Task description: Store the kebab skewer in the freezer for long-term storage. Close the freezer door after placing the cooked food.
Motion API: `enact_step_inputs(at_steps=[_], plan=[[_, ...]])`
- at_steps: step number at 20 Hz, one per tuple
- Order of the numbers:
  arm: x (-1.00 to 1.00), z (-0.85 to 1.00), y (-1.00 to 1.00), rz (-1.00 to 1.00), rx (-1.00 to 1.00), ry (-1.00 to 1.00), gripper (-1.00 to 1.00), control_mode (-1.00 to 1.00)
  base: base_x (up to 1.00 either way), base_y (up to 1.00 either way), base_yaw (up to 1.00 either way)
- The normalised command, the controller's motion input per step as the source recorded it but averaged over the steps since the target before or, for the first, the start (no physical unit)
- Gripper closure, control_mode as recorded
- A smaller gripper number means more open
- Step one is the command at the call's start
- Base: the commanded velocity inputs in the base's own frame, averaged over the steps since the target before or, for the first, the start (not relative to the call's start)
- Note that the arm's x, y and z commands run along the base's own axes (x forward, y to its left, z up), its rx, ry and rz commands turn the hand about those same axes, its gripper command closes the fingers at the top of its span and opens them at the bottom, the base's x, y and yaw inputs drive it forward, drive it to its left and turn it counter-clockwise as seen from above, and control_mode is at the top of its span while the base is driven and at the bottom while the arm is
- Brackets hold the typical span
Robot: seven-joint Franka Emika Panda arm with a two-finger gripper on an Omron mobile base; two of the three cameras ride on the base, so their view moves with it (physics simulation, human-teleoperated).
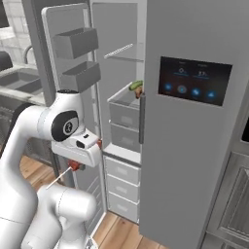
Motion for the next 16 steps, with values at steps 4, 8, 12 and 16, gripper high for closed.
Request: enact_step_inputs(at_steps=[4,8,12,16], plan=[[0.00,0.00,0.00,0.00,0.00,0.00,1.00,1.00,0.28,-0.33,0.02],[0.00,0.00,0.00,0.00,0.00,0.00,1.00,1.00,0.08,-0.10,0.06],[0.00,0.00,0.00,0.00,0.00,0.00,1.00,1.00,0.15,-0.18,0.07],[0.00,0.00,0.00,0.00,0.00,0.00,1.00,1.00,0.18,-0.40,0.11]])
